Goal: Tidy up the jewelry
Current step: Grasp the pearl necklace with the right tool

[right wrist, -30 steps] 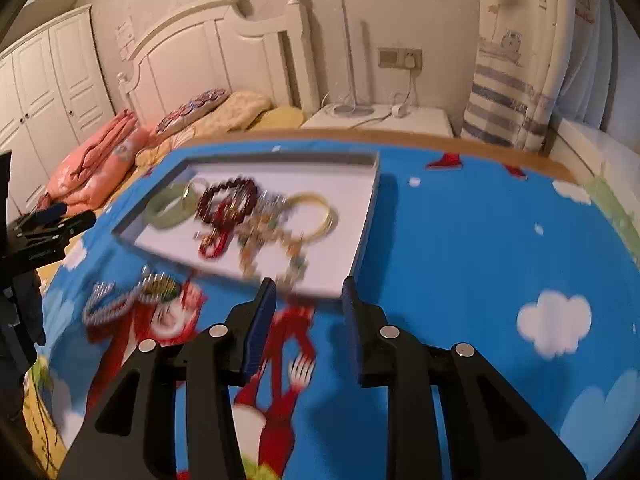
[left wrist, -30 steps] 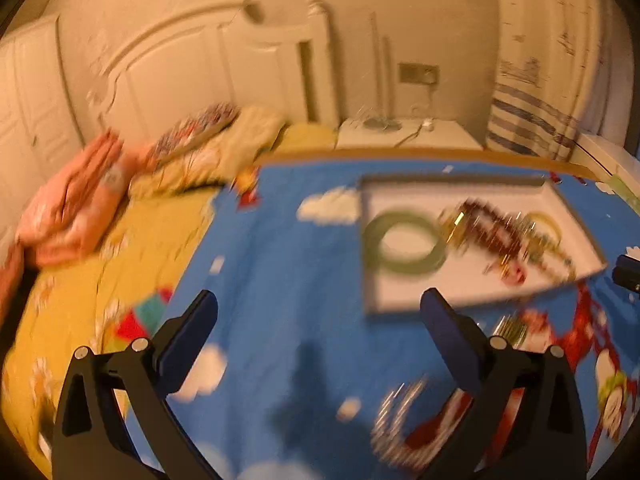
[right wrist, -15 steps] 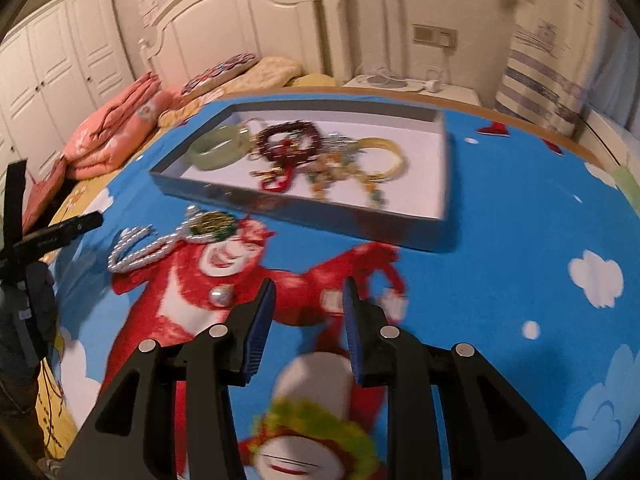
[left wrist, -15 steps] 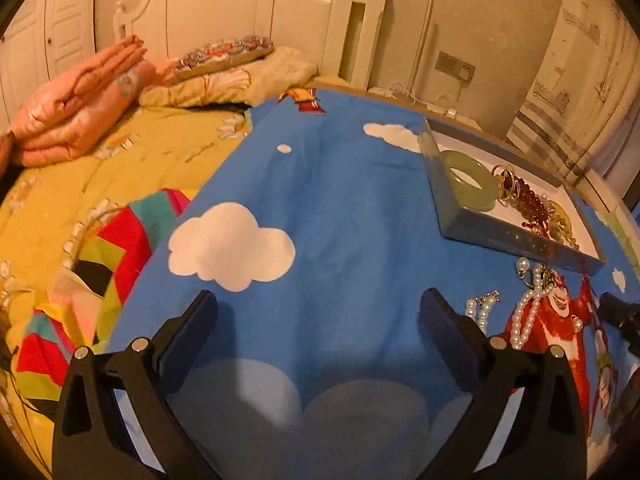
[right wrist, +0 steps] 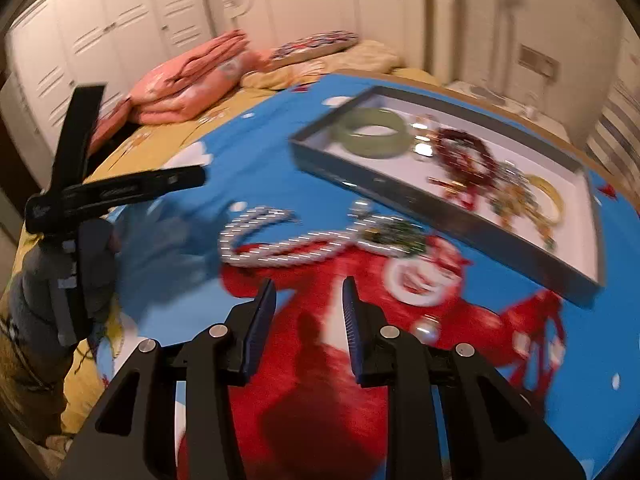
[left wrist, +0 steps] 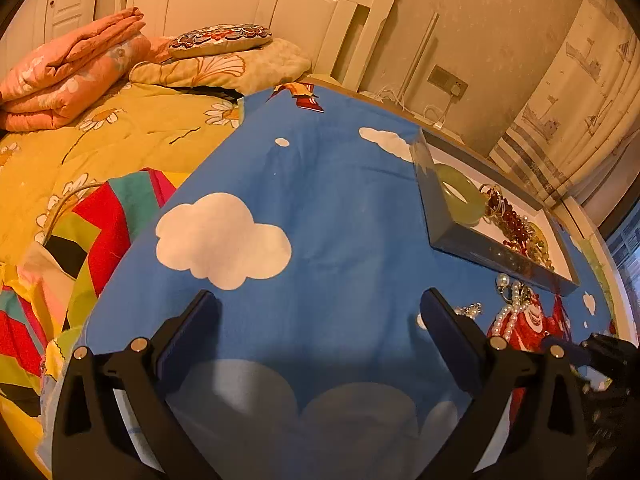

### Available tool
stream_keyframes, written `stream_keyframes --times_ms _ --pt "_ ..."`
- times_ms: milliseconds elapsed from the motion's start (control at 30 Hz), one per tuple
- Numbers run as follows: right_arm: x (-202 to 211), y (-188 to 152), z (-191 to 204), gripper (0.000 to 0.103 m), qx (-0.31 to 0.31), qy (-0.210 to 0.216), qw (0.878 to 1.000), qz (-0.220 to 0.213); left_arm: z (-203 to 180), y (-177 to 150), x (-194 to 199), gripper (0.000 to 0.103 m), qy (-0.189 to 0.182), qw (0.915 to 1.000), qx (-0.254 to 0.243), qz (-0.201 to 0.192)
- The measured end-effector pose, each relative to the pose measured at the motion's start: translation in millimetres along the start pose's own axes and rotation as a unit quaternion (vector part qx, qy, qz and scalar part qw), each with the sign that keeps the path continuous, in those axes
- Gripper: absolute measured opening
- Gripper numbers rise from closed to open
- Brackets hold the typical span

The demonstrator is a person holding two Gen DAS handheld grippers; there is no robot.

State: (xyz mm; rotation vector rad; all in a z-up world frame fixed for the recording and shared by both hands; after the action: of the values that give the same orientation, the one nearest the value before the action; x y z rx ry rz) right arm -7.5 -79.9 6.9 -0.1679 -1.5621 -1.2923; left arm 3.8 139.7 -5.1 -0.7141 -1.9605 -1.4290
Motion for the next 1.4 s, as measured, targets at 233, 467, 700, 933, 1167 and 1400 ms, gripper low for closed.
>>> stream_keyframes --times_ms 233,467,700,933,1167,1400 --pt "-21 21 37 0.021 0.059 0.018 0.998 0.008 2 1 1 0.101 -0.007 1.0 0.005 -0.002" --pt "-50 23 61 0.021 0.142 0.017 0.989 0.044 3 0 1 0.101 -0.009 0.9999 0.006 -0.003" --pt "-38 20 51 0.01 0.11 0.036 0.993 0.01 3 0 0 0.101 -0.01 0.9999 0.007 -0.003" --pt "33 30 -10 0.01 -0.022 0.091 0.986 -0.14 4 -1 -1 0.101 -0.005 1.0 0.004 -0.002" --pt "111 19 -81 0.01 -0.106 0.057 0.961 -0.249 0 0 -2 0.101 0.004 1.0 -0.006 0.002" --pt "173 -11 -122 0.01 -0.122 0.019 0.947 -0.295 -45 -5 11 0.1 0.01 0.9972 -0.072 -0.013"
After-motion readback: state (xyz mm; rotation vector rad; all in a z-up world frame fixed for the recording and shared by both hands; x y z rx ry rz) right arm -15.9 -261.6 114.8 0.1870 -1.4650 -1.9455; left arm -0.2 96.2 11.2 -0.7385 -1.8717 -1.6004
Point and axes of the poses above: each gripper's, at about its wrist camera, not at the fingertips, and x roughly against the way its jaws point, z to its left, y to its top, the point moved 2 cm from there along -x, roughly the way its jaws point, and after that the axes turned 3 degrees about y, right-handed, at the moved point
